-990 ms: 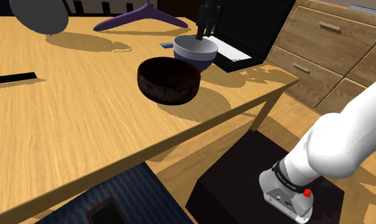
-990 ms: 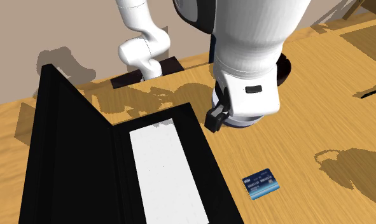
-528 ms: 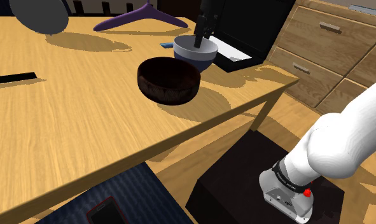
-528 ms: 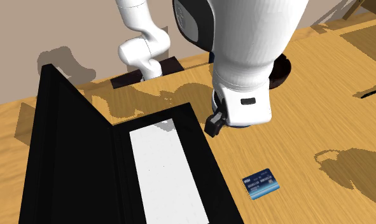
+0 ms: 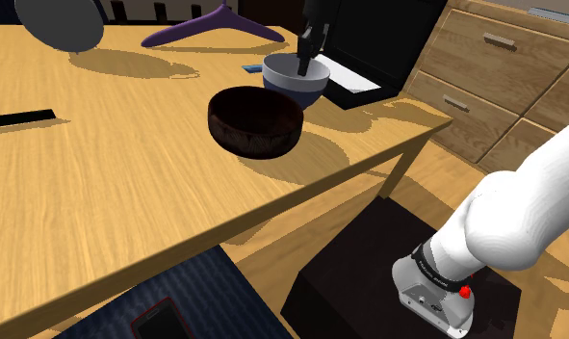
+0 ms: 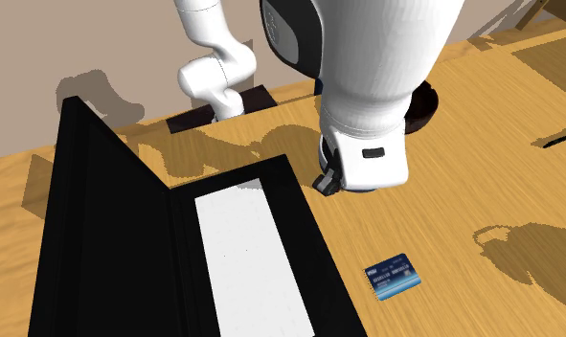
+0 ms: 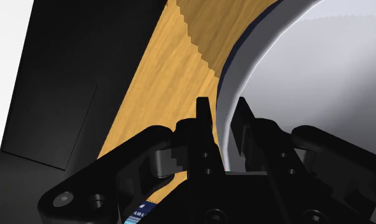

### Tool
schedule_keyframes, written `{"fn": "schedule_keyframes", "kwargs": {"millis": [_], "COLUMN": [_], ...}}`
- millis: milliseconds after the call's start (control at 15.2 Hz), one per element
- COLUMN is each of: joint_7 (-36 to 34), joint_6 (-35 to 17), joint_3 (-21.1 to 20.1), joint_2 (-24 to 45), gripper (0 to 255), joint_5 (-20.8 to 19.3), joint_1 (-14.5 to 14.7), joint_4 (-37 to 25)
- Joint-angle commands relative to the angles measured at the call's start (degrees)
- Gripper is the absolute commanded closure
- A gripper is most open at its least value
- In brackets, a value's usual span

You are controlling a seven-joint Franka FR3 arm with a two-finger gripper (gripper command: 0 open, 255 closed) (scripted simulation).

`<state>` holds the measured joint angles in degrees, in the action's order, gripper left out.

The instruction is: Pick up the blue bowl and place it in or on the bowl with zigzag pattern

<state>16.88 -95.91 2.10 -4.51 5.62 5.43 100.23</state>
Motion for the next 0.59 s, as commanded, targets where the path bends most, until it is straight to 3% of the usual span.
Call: {"fn": "schedule_keyframes", "kwargs": {"millis": [0,528], "joint_7": [0.0,-0.13], "joint_6": [0.0,1.57], "joint_3": [0.0,0.02], "joint_2": [0.0,0.23], "gripper": [255,255], "joint_5": [0.0,-0.01], "joint_1": [0.0,-0.01], "joint_4": [0.0,-1.8]}}
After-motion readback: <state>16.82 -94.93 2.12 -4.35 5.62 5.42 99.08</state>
